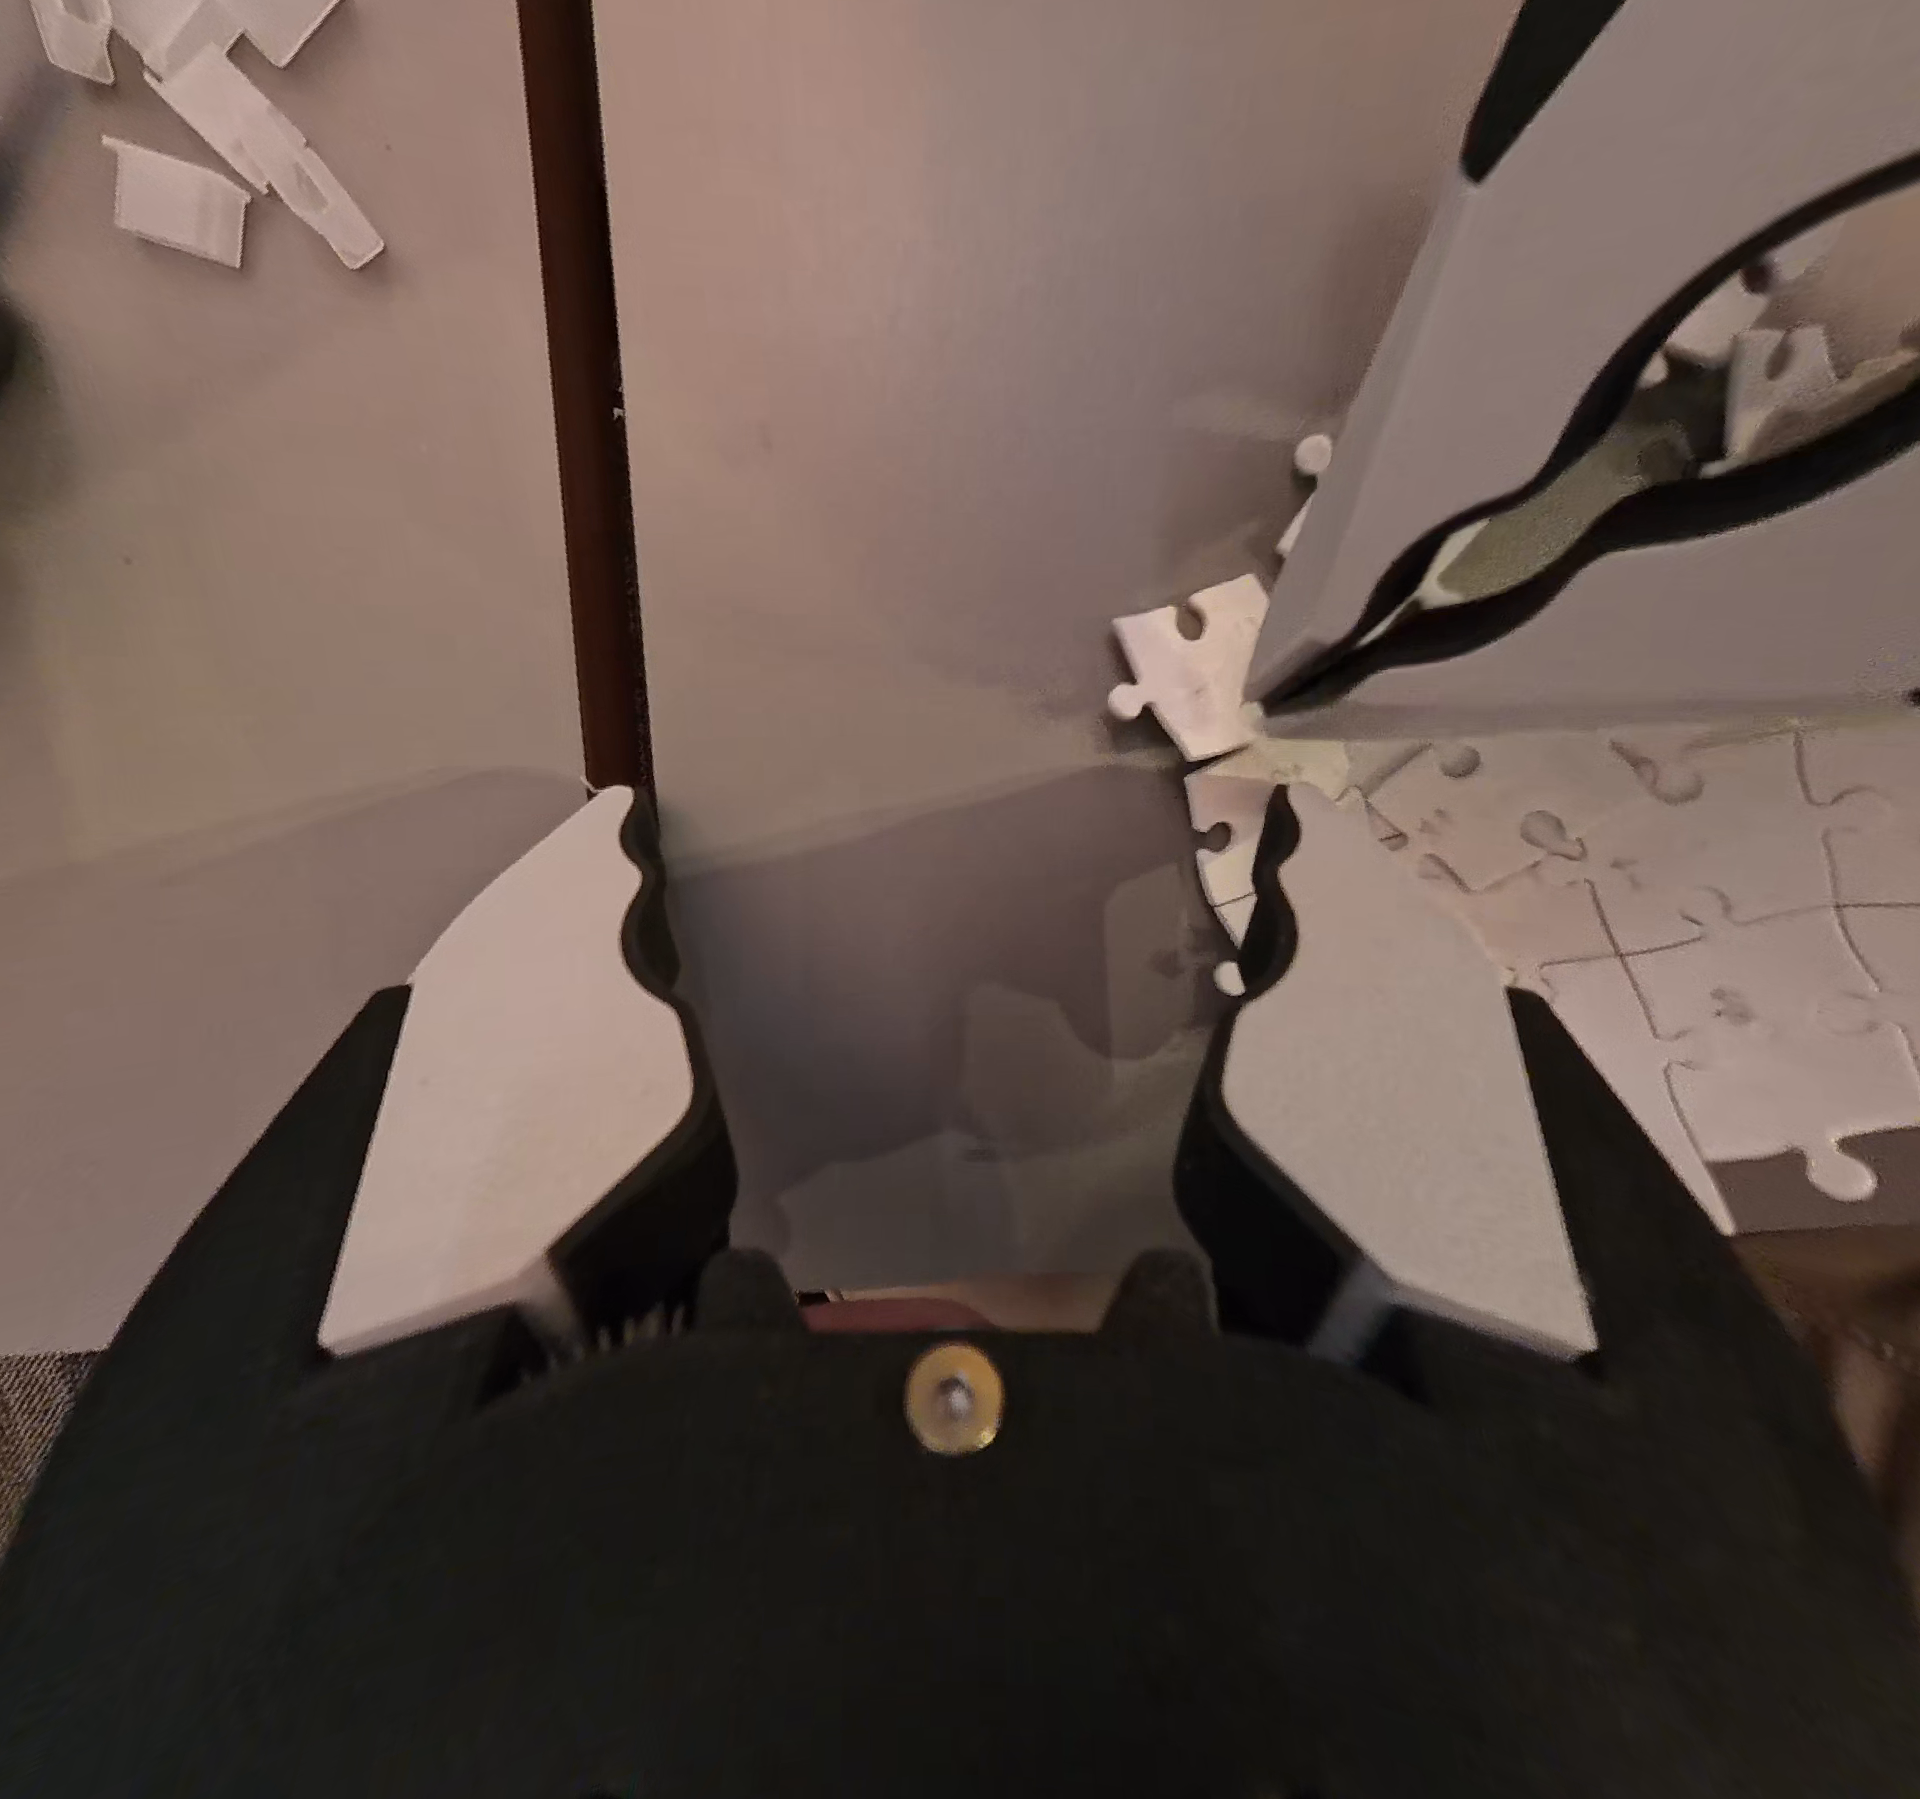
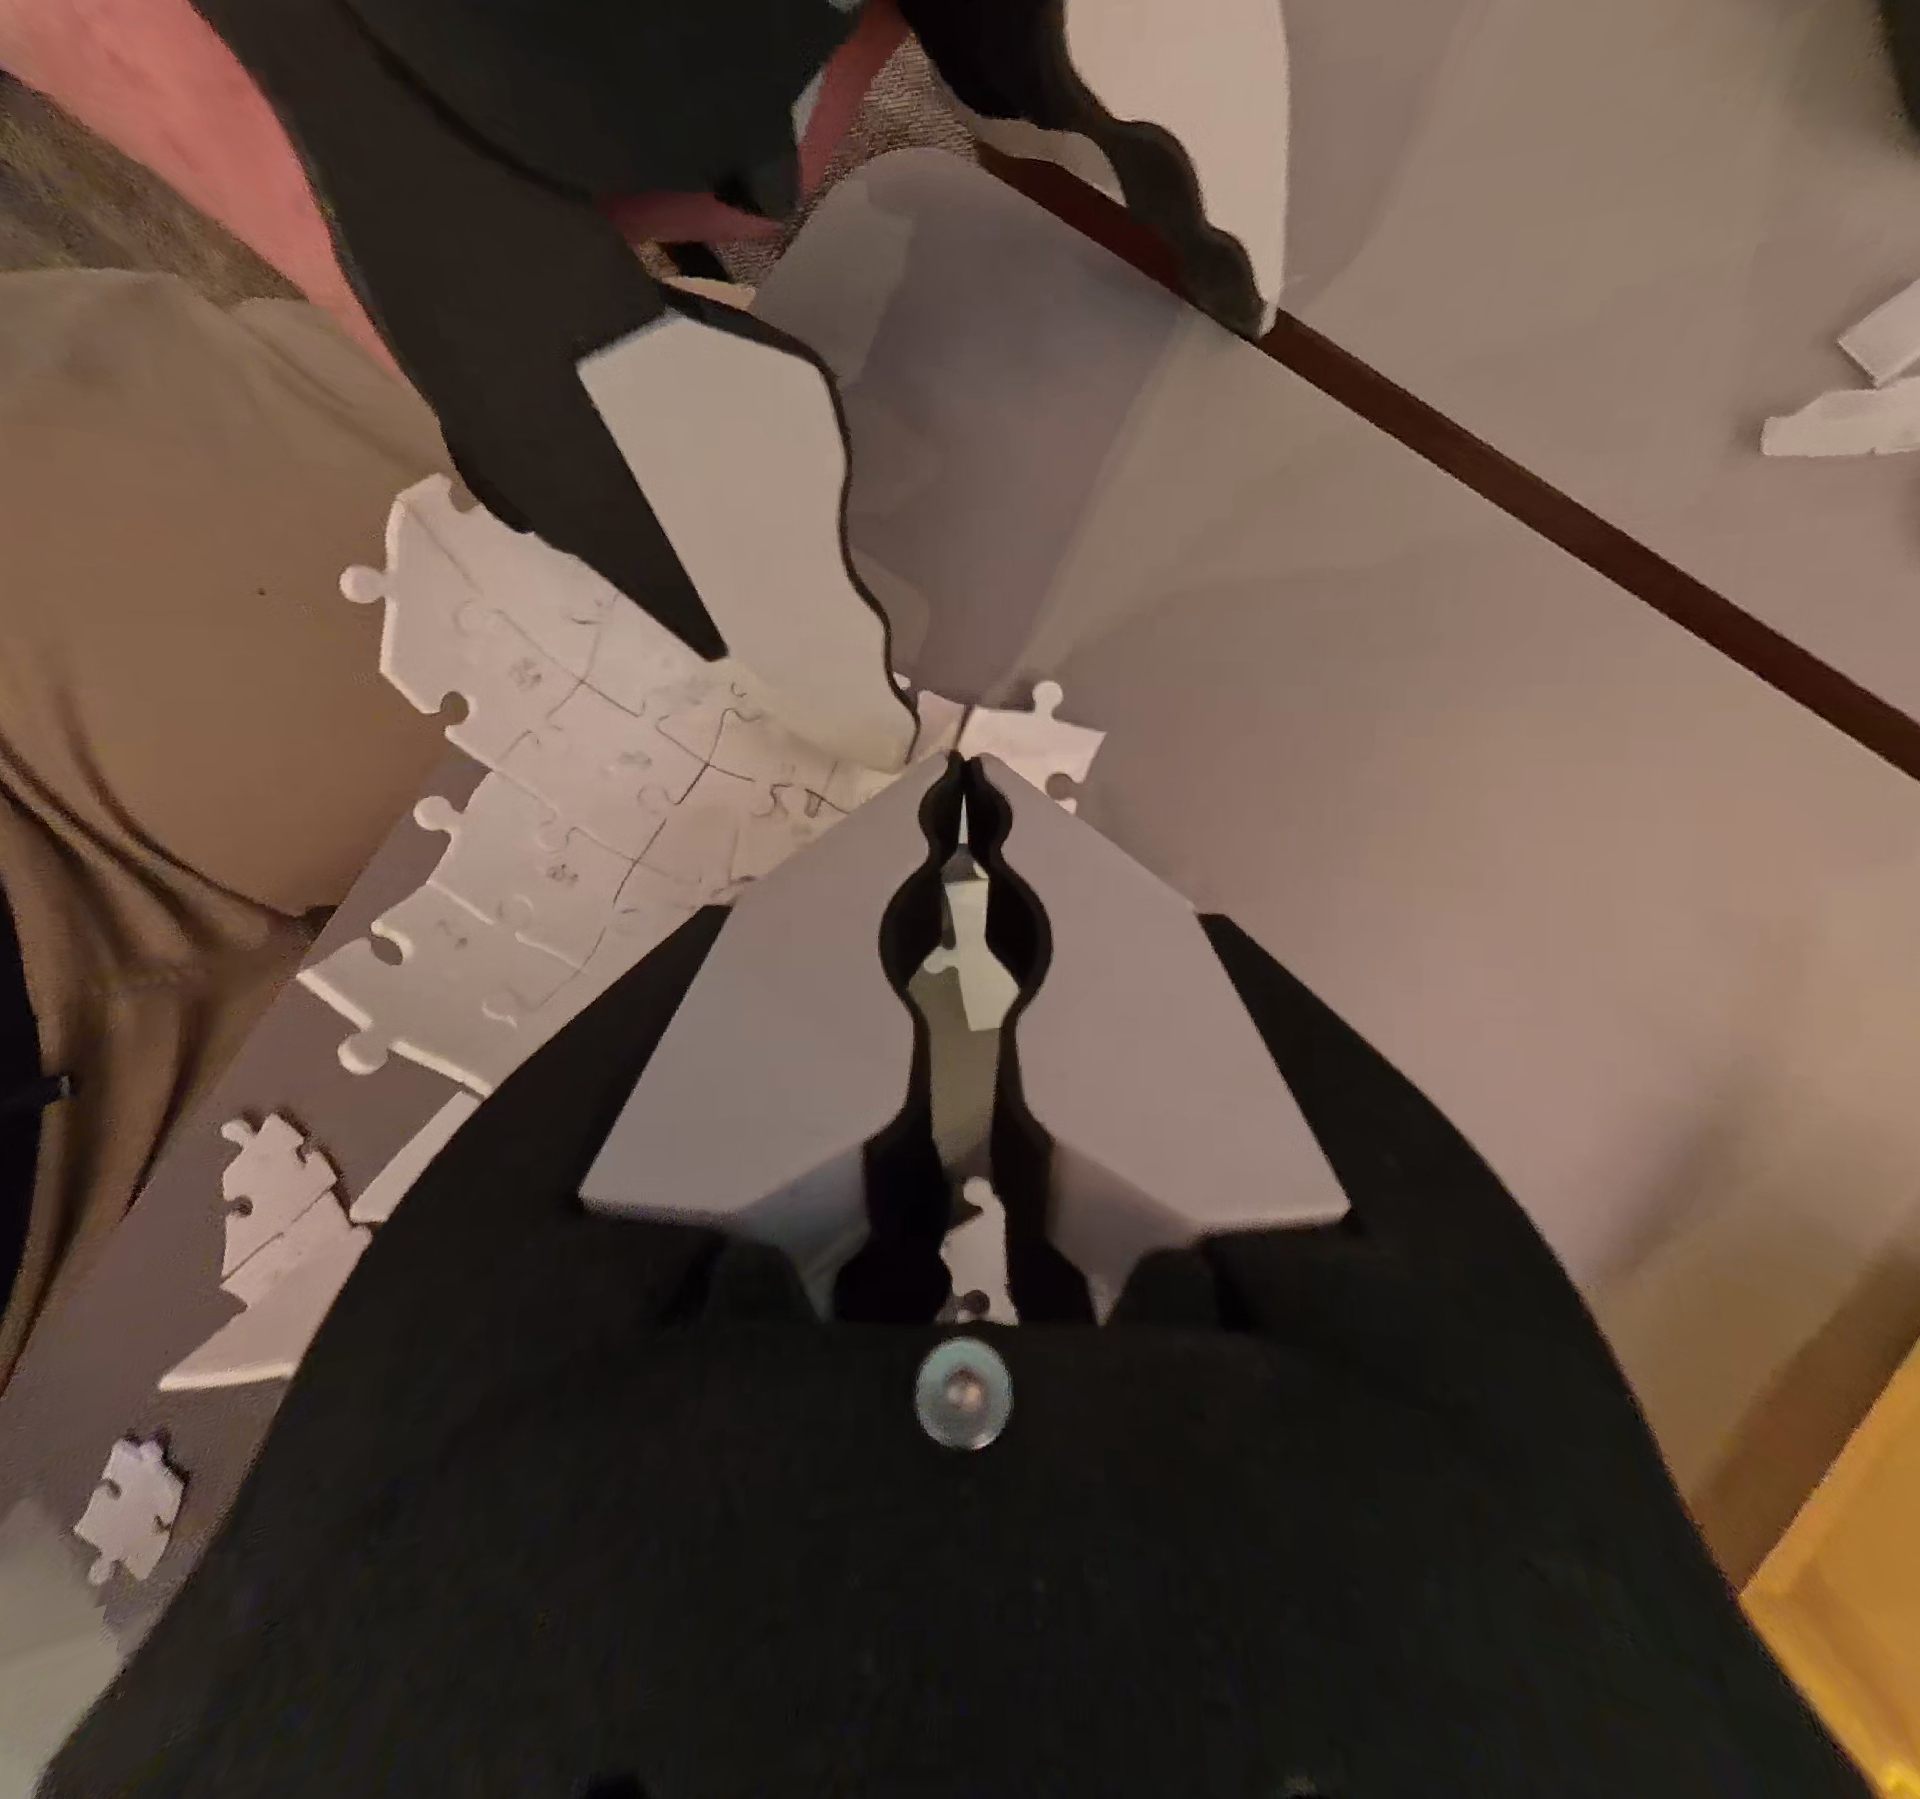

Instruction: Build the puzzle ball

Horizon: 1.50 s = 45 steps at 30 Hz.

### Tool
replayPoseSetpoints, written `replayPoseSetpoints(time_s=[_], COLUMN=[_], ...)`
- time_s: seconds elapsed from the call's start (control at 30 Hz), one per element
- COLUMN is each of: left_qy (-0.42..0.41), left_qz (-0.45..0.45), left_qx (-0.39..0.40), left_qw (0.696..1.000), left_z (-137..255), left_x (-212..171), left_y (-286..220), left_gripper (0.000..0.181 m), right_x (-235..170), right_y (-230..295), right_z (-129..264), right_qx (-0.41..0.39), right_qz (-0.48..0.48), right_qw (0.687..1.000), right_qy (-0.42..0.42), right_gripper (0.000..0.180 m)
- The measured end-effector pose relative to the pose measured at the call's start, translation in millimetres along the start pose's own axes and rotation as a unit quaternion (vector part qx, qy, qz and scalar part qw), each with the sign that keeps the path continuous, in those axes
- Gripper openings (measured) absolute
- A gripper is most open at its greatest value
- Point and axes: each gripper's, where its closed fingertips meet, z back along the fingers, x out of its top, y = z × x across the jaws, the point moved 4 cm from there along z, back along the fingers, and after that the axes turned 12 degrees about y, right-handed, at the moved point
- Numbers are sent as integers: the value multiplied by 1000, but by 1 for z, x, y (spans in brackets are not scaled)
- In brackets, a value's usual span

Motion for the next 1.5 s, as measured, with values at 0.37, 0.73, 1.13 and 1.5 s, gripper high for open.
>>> replayPoseSetpoints(time_s=[0.37,0.73,1.13,1.5], left_qy=[-2,2,2,3], left_qz=[5,9,-32,-40], left_qx=[-16,-16,-9,-18], left_qw=[1000,1000,999,999], left_z=[0,2,-4,-4], left_x=[0,9,13,14], left_y=[1,14,16,13], left_gripper=[108,106,117,112], right_x=[-4,-2,-2,-7], right_y=[0,-2,-3,-4], right_z=[-9,-9,-8,-4], right_qx=[30,71,95,97], right_qz=[-2,-15,-25,-14], right_qw=[999,996,994,993], right_qy=[35,60,50,64], right_gripper=[0,0,0,0])
